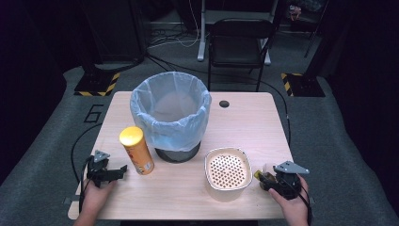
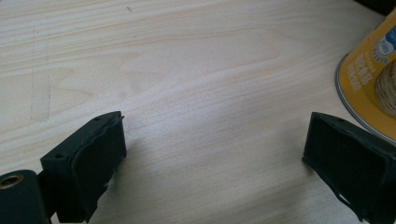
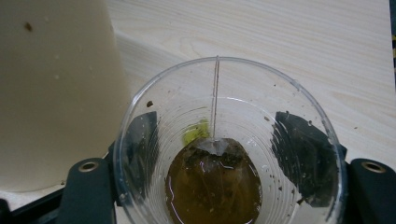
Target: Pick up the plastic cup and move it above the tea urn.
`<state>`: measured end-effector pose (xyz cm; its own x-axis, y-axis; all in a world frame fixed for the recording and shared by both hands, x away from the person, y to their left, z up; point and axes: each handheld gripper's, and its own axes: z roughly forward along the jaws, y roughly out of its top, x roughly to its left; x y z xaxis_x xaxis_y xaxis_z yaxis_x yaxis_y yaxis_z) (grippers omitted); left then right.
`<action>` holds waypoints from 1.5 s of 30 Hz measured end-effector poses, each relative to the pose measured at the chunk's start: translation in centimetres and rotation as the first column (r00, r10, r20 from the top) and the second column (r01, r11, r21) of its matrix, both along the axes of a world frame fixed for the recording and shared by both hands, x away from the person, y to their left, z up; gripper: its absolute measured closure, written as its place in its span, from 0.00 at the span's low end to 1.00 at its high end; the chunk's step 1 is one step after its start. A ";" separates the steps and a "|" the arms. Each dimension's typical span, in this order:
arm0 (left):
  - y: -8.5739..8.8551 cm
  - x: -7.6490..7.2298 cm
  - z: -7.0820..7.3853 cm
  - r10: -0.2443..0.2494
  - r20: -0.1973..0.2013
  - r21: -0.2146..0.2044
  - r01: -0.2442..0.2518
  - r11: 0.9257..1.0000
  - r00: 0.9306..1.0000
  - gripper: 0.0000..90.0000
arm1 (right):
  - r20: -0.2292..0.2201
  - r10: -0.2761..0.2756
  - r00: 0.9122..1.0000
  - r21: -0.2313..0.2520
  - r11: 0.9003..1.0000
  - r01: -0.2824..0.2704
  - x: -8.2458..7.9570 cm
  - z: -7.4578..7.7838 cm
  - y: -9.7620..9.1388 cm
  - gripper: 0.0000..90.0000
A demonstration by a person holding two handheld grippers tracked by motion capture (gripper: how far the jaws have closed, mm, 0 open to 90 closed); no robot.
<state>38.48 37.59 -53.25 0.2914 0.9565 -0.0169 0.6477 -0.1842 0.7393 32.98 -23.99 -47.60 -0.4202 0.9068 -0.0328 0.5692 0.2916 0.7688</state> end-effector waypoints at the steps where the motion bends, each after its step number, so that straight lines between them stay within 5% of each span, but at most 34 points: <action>1: 0.0 0.0 0.0 0.000 0.000 0.000 0.000 1.000 1.000 0.06 | 0.004 0.004 1.000 -0.001 1.000 -0.004 0.0 0.2 0.0 0.35; 14: 0.0 0.0 0.0 0.000 0.000 0.000 0.000 1.000 1.000 0.06 | 0.037 0.106 0.994 -0.061 0.993 -0.104 1.3 3.6 -0.3 0.36; 26: 0.0 0.0 0.0 0.000 0.000 0.000 0.000 1.000 1.000 0.06 | 0.078 0.234 0.969 -0.066 0.971 -0.229 4.4 7.1 -0.4 0.36; 35: 0.0 0.0 0.0 0.000 0.000 0.000 0.000 1.000 1.000 0.06 | 0.086 0.369 0.926 -0.096 0.928 -0.361 6.9 8.5 0.7 0.36; 41: 0.0 0.0 0.0 0.000 0.000 0.000 0.000 1.000 1.000 0.06 | 0.091 0.412 0.907 -0.079 0.911 -0.406 8.5 9.4 1.2 0.36; 45: 0.0 0.0 0.0 0.000 0.002 -0.002 0.000 1.000 1.000 0.06 | 0.104 0.465 0.879 -0.072 0.885 -0.460 9.8 10.2 1.7 0.36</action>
